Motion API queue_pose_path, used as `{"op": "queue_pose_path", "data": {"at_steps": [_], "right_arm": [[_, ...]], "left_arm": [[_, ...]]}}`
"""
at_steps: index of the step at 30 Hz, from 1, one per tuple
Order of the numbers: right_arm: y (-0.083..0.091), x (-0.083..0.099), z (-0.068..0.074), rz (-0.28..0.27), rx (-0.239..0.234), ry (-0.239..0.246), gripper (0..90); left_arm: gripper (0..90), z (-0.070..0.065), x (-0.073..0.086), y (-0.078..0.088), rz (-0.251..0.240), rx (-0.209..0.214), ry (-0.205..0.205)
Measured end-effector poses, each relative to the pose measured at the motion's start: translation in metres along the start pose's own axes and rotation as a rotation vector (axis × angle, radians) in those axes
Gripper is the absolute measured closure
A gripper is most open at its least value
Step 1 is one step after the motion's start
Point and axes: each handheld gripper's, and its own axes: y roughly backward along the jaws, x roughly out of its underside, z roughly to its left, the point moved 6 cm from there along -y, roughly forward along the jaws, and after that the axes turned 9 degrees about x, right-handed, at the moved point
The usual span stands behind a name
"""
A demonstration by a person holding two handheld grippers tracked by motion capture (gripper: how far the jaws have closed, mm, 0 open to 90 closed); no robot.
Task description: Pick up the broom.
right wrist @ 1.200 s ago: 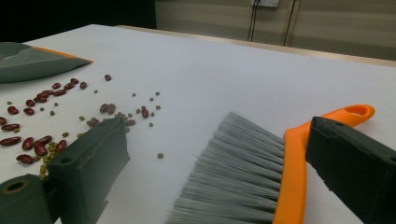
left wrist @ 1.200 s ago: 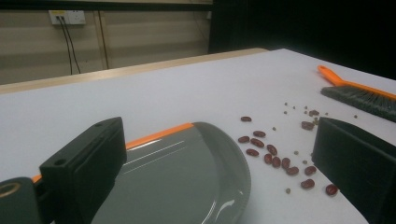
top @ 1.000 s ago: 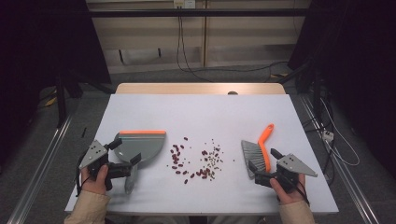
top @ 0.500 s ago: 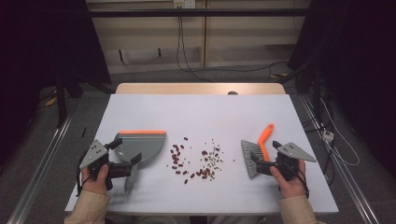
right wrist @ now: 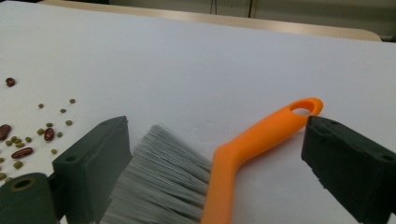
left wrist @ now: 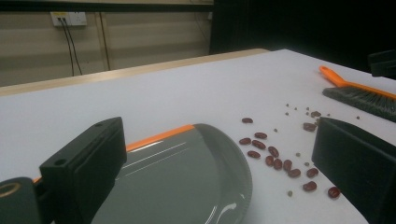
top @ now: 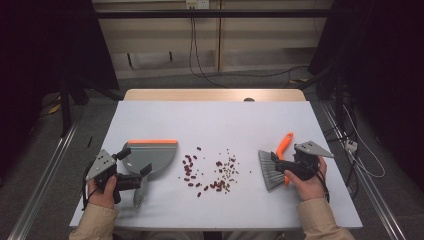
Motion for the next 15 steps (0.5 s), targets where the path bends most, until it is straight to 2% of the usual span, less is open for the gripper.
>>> {"op": "queue_pose_path", "data": {"at_steps": [9, 10, 14, 15], "right_arm": [[-0.017, 0.0, -0.007, 0.072, 0.035, -0.035, 20.5], [-0.021, -0.001, -0.008, 0.086, 0.046, -0.036, 28.7], [-0.026, -0.001, -0.01, 0.108, 0.059, -0.045, 25.8], [-0.028, -0.001, -0.011, 0.116, 0.065, -0.051, 28.0]], "left_arm": [[3.0, 0.0, 0.0, -0.001, 0.003, 0.002, -0.003], [3.0, 0.0, 0.0, -0.001, 0.003, 0.002, -0.003], [3.0, 0.0, 0.0, -0.001, 0.003, 0.002, -0.001], [3.0, 0.0, 0.0, -0.001, 0.001, 0.003, -0.001]]}}
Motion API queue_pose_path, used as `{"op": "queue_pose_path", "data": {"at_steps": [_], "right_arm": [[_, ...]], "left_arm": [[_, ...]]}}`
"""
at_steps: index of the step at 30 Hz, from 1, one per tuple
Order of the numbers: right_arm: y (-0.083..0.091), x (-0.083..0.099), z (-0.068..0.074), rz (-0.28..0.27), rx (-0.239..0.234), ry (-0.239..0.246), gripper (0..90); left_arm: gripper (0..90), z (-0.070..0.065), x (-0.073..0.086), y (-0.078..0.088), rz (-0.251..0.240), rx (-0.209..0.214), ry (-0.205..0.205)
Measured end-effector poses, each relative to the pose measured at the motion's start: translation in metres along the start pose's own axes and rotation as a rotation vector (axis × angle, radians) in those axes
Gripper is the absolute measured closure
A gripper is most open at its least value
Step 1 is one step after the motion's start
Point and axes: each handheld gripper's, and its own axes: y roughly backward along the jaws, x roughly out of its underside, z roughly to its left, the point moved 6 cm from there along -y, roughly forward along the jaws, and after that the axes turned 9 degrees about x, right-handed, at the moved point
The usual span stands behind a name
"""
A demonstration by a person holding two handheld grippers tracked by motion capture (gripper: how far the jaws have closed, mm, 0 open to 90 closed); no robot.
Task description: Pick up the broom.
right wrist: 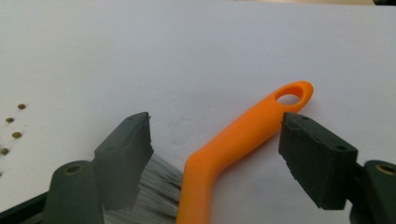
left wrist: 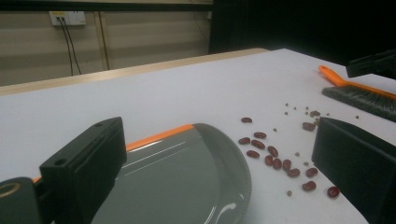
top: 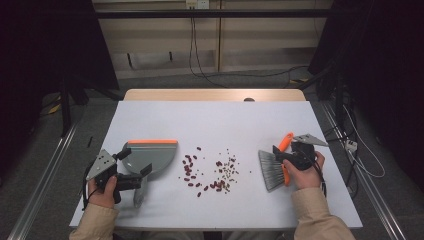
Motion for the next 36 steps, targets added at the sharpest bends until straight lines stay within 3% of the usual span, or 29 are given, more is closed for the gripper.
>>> {"op": "queue_pose_path", "data": {"at_steps": [4, 6, 8, 13, 17, 20, 26, 32, 34, 36], "right_arm": [[-0.008, 0.003, -0.001, 0.066, 0.014, 0.001, 34.3], [-0.009, 0.004, -0.001, 0.08, 0.008, 0.0, 35.6], [-0.013, 0.005, 0.003, 0.122, -0.02, -0.004, 42.7], [-0.016, 0.005, 0.004, 0.151, 0.002, 0.012, 44.6], [-0.02, 0.008, 0.004, 0.2, 0.002, 0.013, 49.8], [-0.021, 0.005, 0.008, 0.25, 0.022, 0.042, 54.8], [-0.023, 0.002, 0.012, 0.276, 0.024, 0.061, 61.1], [-0.024, 0.002, 0.012, 0.279, 0.02, 0.075, 61.3], [-0.025, 0.002, 0.011, 0.298, 0.01, 0.041, 62.5], [-0.025, 0.001, 0.011, 0.304, 0.014, 0.043, 63.2]], "left_arm": [[3.0, 0.0, 0.0, 0.0, 0.002, 0.002, 0.0], [3.0, 0.0, 0.0, -0.001, 0.001, 0.002, 0.003], [3.0, 0.0, 0.0, -0.001, 0.001, 0.002, 0.005], [3.0, 0.0, 0.001, -0.001, 0.001, 0.002, 0.007], [3.0, 0.0, 0.001, -0.001, 0.005, 0.005, 0.006], [3.0, 0.0, 0.001, -0.001, 0.002, 0.005, 0.007], [3.0, 0.0, 0.001, -0.001, 0.003, 0.006, 0.006], [3.0, 0.0, 0.001, -0.002, 0.006, 0.007, 0.009], [3.0, 0.0, 0.001, -0.002, 0.007, 0.007, 0.006], [3.0, 0.0, 0.001, -0.002, 0.007, 0.006, 0.005]]}}
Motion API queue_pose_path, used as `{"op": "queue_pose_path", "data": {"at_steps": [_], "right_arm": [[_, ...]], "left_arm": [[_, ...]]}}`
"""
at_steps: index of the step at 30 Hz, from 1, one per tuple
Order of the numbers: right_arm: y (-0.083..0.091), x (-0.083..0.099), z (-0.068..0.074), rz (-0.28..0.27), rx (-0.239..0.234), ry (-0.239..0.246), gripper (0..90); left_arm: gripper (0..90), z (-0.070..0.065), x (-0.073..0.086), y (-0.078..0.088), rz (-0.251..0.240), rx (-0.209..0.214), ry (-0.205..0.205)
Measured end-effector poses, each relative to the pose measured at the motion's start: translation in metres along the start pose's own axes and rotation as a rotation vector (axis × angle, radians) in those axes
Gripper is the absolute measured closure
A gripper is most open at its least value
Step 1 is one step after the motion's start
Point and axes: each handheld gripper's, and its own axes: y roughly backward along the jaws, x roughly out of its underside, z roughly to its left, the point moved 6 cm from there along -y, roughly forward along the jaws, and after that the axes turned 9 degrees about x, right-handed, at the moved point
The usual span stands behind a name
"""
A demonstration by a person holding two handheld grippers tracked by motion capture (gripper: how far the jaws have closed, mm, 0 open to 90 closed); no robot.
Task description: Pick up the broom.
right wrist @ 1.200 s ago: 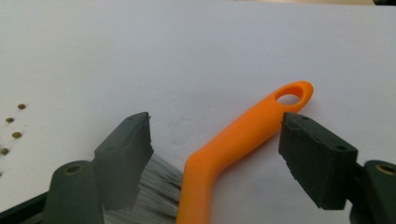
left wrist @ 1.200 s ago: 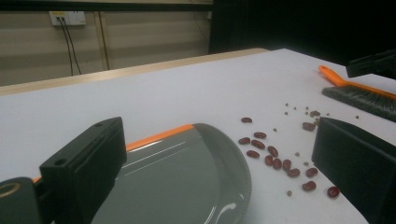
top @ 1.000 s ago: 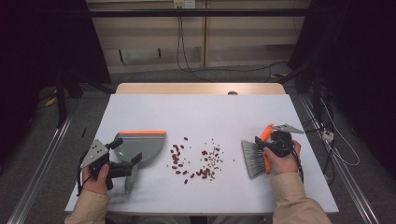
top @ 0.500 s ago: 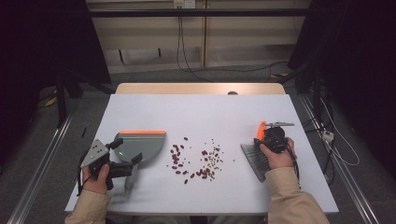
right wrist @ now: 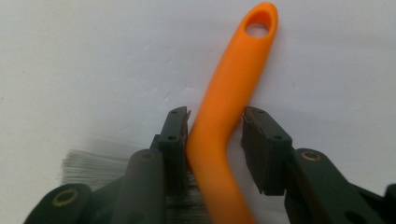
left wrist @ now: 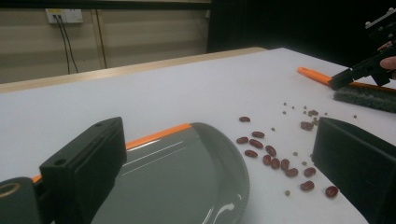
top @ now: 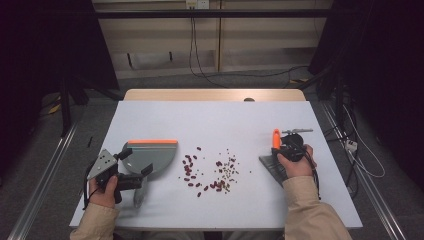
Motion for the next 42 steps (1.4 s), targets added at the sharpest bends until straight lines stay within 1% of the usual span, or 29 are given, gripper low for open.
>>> {"op": "queue_pose_path", "data": {"at_steps": [1, 2, 3, 4, 5, 6, 8, 12, 14, 16, 17, 19, 20, 25, 27, 30, 36, 39, 41, 42], "right_arm": [[-0.0005, -0.0014, 0.0005, 0.025, 0.005, -0.006, 63.9], [-0.0005, -0.0014, 0.0005, 0.025, 0.005, -0.006, 63.9], [-0.0009, -0.0026, 0.0004, 0.04, 0.005, -0.006, 64.5], [-0.0018, -0.0036, -0.0002, 0.052, 0.006, -0.027, 65.7], [-0.0021, -0.004, 0.0001, 0.054, 0.009, -0.017, 65.9], [-0.0023, -0.004, 0.0001, 0.054, 0.005, -0.032, 66.2], [-0.0024, -0.0032, -0.0014, 0.049, -0.004, -0.043, 67.4], [-0.0025, -0.003, -0.0013, 0.046, -0.001, -0.045, 67.9], [-0.0025, -0.0022, -0.0017, 0.038, -0.006, -0.061, 67.9], [-0.0026, -0.0019, -0.0015, 0.032, -0.004, -0.06, 67.9], [-0.0026, -0.0017, -0.0015, 0.027, -0.001, -0.051, 67.9], [-0.0026, -0.0016, -0.0017, 0.027, -0.006, -0.063, 67.9], [-0.0023, -0.0013, -0.001, 0.025, 0.001, -0.064, 68.0], [-0.0024, -0.0011, -0.001, 0.017, 0.003, -0.068, 68.0], [-0.0022, -0.0008, -0.0009, 0.007, 0.008, -0.065, 68.1], [-0.0017, -0.0007, 0.0002, 0.007, 0.02, -0.065, 68.2], [-0.0006, -0.0013, -0.0004, 0.0, 0.02, -0.061, 68.3], [0.0007, -0.0016, -0.0007, -0.005, 0.008, -0.071, 68.5], [0.0012, -0.0021, -0.0012, -0.013, 0.002, -0.066, 69.3], [0.0054, -0.0052, -0.0022, -0.043, -0.015, -0.081, 69.4]], "left_arm": [[3.0, 0.0002, 0.0001, 0.0, 0.001, -0.001, -0.001], [3.0, 0.0002, 0.0003, 0.0, 0.0, 0.001, 0.002], [3.0, 0.0004, 0.0004, 0.0, 0.0, 0.001, 0.003], [3.0, 0.0005, 0.0005, -0.0001, 0.0, 0.0, 0.004], [3.0, 0.0005, 0.0006, -0.0002, 0.0, 0.001, 0.005], [3.0, 0.0006, 0.0006, -0.0003, 0.0, 0.003, 0.003], [3.0, 0.0002, 0.0007, -0.001, 0.0, 0.006, 0.004], [3.0, -0.0002, 0.001, -0.0023, 0.003, 0.009, 0.003], [3.0, -0.0003, 0.0015, -0.0026, 0.008, 0.01, 0.006], [3.0, -0.0005, 0.0012, -0.0025, 0.004, 0.011, 0.005], [3.0, -0.0006, 0.001, -0.0024, 0.002, 0.01, 0.004], [3.0, -0.0006, 0.0007, -0.002, 0.001, 0.01, 0.004], [3.0, -0.0005, 0.0006, -0.002, 0.0, 0.009, 0.003], [3.0, -0.0002, 0.0006, -0.0024, 0.003, 0.01, 0.0], [3.0, -0.0006, 0.0006, -0.0024, 0.001, 0.009, 0.003], [3.0, -0.0009, 0.0, -0.002, 0.001, 0.01, -0.001], [3.0, -0.0007, -0.0004, -0.0023, 0.0, 0.01, 0.002], [3.0, -0.0011, -0.0002, -0.0023, 0.0, 0.011, 0.001], [3.0, -0.0013, -0.0003, -0.0017, -0.001, 0.011, 0.0], [3.0, -0.0014, -0.0004, -0.0015, -0.003, 0.01, 0.001]]}}
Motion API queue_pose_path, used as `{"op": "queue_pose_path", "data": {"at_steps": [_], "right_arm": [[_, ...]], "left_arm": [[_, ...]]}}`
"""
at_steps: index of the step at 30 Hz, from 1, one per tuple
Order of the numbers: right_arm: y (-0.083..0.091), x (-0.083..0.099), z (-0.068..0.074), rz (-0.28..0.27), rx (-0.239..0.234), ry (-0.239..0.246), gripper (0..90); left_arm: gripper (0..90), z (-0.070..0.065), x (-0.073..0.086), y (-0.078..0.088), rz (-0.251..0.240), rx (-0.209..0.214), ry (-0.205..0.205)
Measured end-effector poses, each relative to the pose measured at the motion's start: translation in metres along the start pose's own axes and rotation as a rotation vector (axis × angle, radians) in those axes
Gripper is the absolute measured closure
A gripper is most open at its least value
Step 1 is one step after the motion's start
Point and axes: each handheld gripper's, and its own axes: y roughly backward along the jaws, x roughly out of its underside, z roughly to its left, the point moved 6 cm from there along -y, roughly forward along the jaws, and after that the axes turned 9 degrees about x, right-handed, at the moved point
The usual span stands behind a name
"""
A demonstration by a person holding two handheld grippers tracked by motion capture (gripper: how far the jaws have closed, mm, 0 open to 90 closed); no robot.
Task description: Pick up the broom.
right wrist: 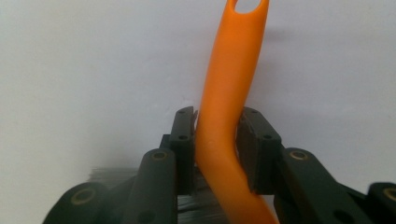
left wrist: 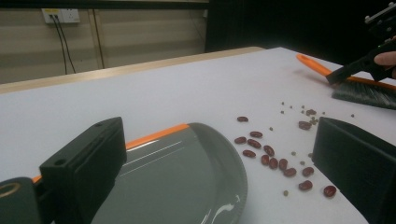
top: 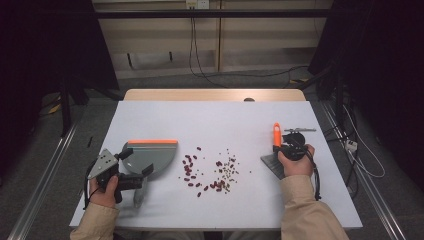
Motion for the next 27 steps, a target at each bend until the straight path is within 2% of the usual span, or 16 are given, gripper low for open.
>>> {"op": "queue_pose_path", "data": {"at_steps": [3, 7, 8, 11, 14, 18, 19, 21, 23, 27], "right_arm": [[0.001, 0.0, 0.001, -0.004, -0.003, 0.009, 69.5], [0.001, -0.001, 0.0, -0.003, -0.021, -0.003, 69.4], [-0.002, 0.0, 0.001, 0.018, -0.017, 0.009, 69.2], [-0.007, 0.0, 0.003, 0.031, 0.0, 0.024, 68.7], [-0.01, 0.0, 0.004, 0.015, -0.004, 0.012, 67.7], [-0.011, 0.0, 0.008, 0.016, 0.025, 0.054, 66.4], [-0.011, 0.0, 0.007, 0.019, 0.023, 0.055, 66.8], [-0.012, 0.001, 0.006, 0.018, 0.016, 0.027, 67.1], [-0.013, 0.0, 0.008, 0.02, 0.031, 0.048, 67.4], [-0.013, 0.0, 0.008, 0.033, 0.03, 0.033, 67.9]], "left_arm": [[3.0, 0.0, 0.0, 0.0, 0.001, -0.003, -0.004], [2.9, 0.0, 0.0, 0.0, 0.003, -0.005, -0.002], [2.9, 0.0, 0.0, 0.0, 0.006, -0.005, -0.003], [2.9, 0.001, 0.001, -0.001, 0.007, -0.005, -0.001], [2.9, 0.001, 0.001, -0.001, 0.005, -0.005, 0.001], [2.9, 0.0, 0.002, -0.001, 0.009, -0.006, 0.011], [2.9, 0.0, 0.002, -0.001, 0.009, -0.006, 0.011], [2.9, 0.001, 0.002, -0.001, 0.011, -0.006, 0.007], [2.9, 0.002, 0.002, -0.001, 0.012, -0.008, 0.01], [2.9, 0.001, 0.002, -0.001, 0.01, -0.006, 0.01]]}}
